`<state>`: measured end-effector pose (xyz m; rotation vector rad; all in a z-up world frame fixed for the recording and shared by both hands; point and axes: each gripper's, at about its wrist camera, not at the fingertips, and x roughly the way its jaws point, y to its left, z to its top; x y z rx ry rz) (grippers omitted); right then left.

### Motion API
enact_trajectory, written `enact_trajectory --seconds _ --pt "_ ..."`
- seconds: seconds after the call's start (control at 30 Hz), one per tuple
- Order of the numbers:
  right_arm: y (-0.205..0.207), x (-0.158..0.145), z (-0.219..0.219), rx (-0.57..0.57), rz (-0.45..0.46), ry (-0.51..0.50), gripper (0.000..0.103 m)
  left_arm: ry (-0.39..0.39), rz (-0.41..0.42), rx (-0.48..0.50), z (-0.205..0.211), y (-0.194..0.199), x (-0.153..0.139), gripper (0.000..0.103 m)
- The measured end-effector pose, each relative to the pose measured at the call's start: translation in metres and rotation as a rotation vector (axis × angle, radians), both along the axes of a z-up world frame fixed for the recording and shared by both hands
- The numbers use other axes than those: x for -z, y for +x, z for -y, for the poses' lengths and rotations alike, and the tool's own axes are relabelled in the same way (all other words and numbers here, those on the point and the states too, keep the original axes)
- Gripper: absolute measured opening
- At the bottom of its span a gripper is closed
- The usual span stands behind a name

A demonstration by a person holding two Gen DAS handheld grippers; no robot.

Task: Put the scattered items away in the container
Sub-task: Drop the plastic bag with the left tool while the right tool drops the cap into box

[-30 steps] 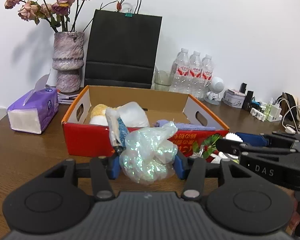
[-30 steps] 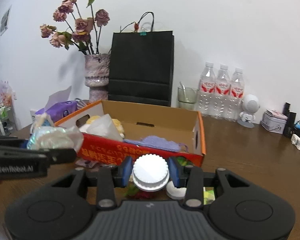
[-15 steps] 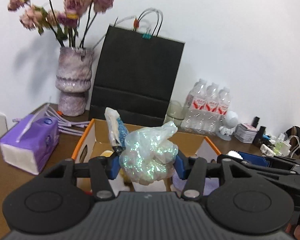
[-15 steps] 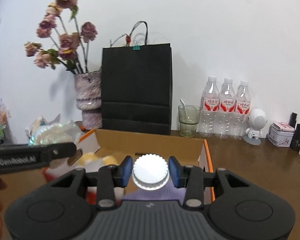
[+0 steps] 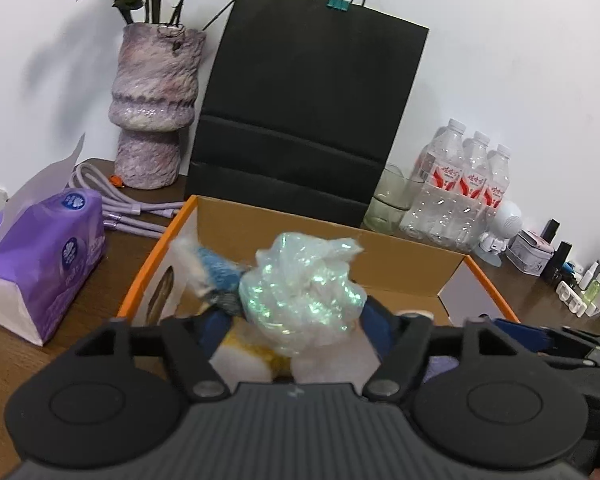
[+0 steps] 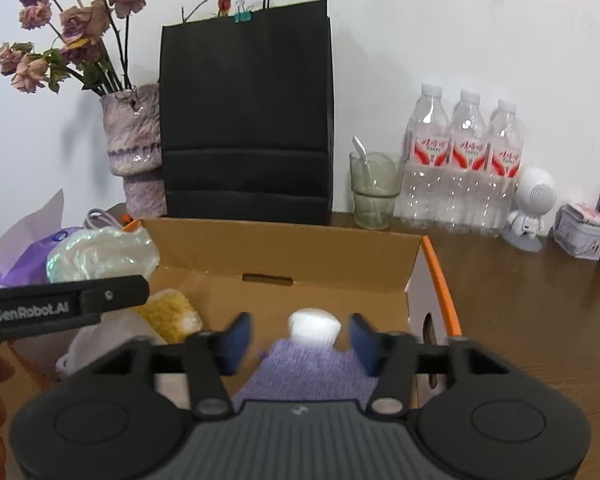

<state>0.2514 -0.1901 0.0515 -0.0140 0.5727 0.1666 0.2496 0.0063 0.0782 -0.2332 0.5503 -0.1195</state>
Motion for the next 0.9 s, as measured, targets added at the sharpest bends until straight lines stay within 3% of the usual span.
enact_trajectory --seconds 0.13,0.27,0.4,0.63,0.9 --pt "-0.006 -0.004 -0.003 0.007 0.022 -0.031 0.090 0.004 0.017 -0.002 -0.004 -0.005 -0.007 0.103" --pt "-0.012 -0.010 0.000 0.010 0.027 -0.013 0.103 0.065 0.052 0.000 0.002 -0.016 -0.017 0.103" --pt "-0.016 -0.011 0.003 0.007 0.022 -0.007 0.103 0.097 0.069 0.000 0.005 -0.022 -0.019 0.103" --pt "-0.025 -0.014 0.007 0.010 0.023 -0.008 0.103 0.084 0.090 -0.013 -0.001 -0.035 -0.027 0.103" --pt "-0.070 -0.027 0.036 -0.002 0.072 0.011 0.103 0.074 0.070 0.018 -0.011 -0.069 -0.030 0.103"
